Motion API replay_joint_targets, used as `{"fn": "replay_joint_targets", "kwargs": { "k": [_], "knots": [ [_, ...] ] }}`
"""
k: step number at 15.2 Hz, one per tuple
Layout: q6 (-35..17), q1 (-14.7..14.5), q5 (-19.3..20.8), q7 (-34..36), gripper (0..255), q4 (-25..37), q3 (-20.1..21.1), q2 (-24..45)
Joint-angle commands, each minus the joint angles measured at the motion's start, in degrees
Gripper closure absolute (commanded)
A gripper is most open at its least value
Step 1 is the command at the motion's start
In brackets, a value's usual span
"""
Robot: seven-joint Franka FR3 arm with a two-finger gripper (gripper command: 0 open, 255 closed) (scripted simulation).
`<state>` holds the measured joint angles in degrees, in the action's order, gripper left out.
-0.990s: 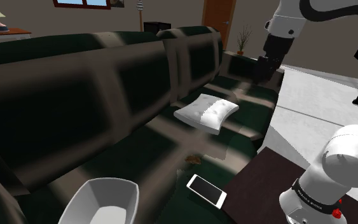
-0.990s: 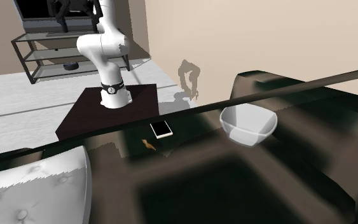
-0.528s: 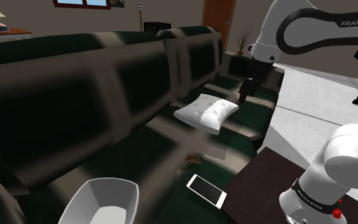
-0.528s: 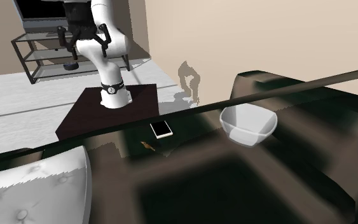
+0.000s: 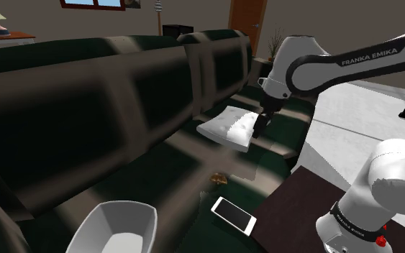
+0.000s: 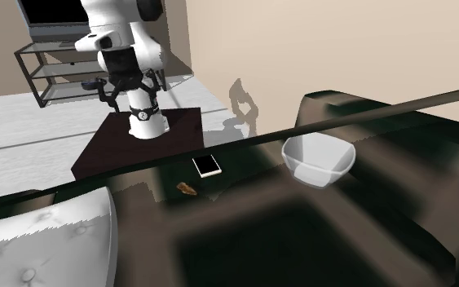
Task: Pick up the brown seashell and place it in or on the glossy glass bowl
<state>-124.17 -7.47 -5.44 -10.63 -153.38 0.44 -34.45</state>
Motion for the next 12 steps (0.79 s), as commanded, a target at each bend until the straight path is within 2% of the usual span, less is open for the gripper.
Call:
{"fn": "replay_joint_targets", "kwargs": {
  "k": [1, 7, 12],
  "knots": [
    [-5.2, -1.5, -1.2, -2.1, 0, -1.6, -0.1, 3.3],
    [-19.3, -6.6, -6.1, -10.1, 0, -3.1, -1.2, 15.6],
    [-29.8, -12.0, -14.1, -20.0, 0, -1.6, -2.2, 27.5]
  ]
}}
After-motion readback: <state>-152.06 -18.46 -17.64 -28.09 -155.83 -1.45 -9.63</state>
